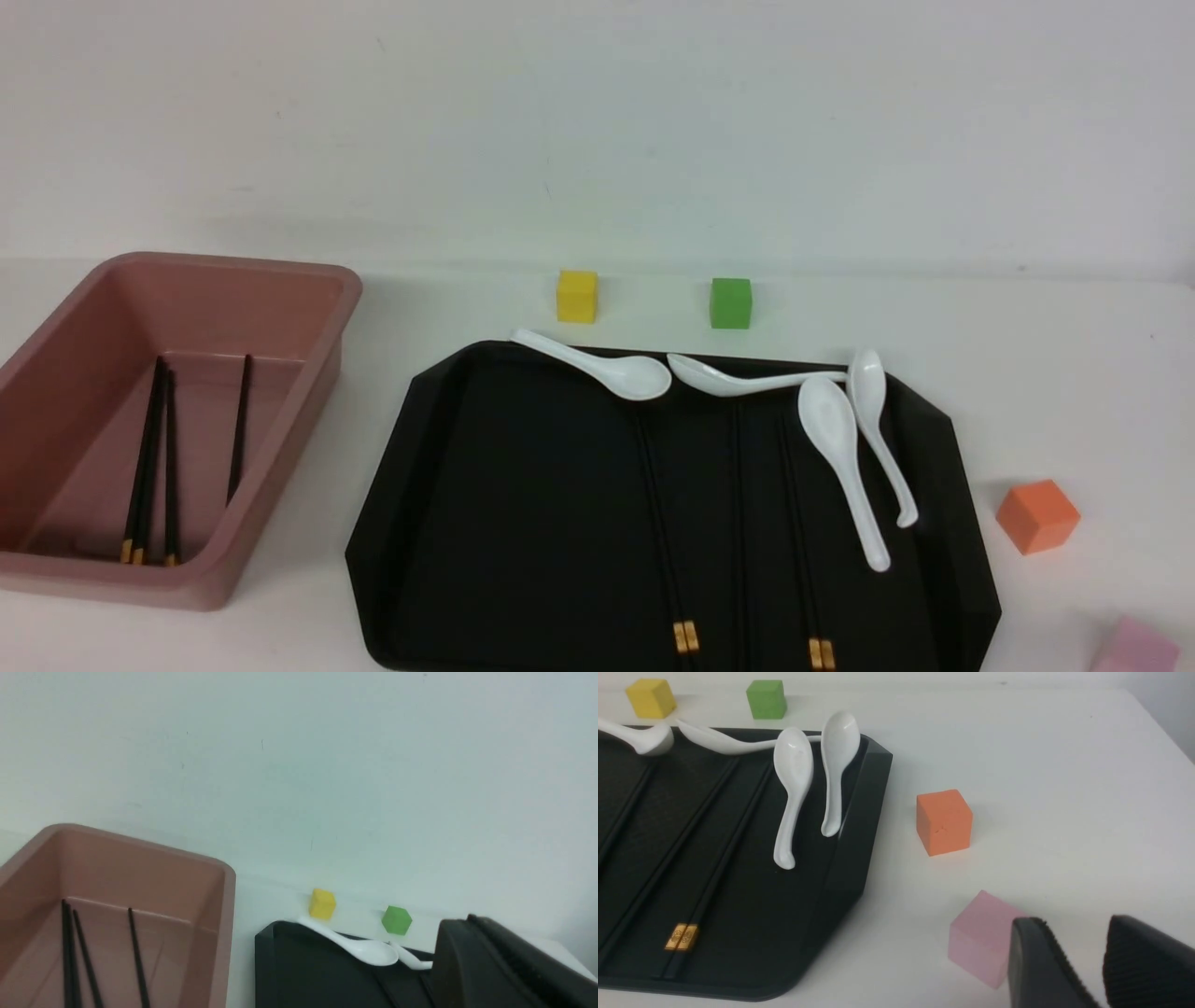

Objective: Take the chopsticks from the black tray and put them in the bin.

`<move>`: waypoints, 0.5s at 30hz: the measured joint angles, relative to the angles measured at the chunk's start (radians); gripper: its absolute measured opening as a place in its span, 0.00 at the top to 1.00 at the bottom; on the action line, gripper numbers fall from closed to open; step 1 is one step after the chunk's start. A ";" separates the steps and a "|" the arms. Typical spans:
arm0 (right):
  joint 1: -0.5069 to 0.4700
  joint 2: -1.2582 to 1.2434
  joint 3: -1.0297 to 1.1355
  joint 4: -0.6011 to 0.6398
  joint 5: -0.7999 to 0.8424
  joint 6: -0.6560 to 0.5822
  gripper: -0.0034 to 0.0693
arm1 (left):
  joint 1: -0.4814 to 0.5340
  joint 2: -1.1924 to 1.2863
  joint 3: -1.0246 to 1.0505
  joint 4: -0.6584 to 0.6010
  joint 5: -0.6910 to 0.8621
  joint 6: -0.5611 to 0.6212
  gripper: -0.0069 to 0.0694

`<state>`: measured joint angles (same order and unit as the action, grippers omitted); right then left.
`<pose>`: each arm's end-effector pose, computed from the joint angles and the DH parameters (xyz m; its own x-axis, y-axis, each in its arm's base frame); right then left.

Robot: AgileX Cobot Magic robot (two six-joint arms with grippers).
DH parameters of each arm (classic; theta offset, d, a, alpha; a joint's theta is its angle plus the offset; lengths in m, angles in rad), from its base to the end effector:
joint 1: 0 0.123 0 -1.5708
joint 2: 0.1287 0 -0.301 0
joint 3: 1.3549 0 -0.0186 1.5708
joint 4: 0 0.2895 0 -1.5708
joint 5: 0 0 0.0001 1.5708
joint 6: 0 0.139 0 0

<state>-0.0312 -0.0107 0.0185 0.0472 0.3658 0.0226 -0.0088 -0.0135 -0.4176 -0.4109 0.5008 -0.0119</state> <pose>0.1215 -0.0014 0.1606 -0.2804 0.0754 -0.9569 0.0338 0.9971 0.0687 0.0792 -0.0274 0.3243 -0.0242 -0.3611 -0.9322 0.2057 0.9108 -0.3581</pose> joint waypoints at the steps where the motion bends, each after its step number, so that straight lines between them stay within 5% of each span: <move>1: 0.000 0.000 0.000 0.000 0.000 0.000 0.62 | 0.000 0.000 0.000 0.000 0.000 0.000 0.93; 15: 0.000 0.000 0.000 0.000 0.000 0.000 0.62 | 0.000 0.000 0.164 0.145 -0.034 -0.025 0.92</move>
<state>-0.0312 -0.0107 0.0185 0.0472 0.3658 0.0226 -0.0088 -0.0135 -0.2541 -0.2661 0.4667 -0.0371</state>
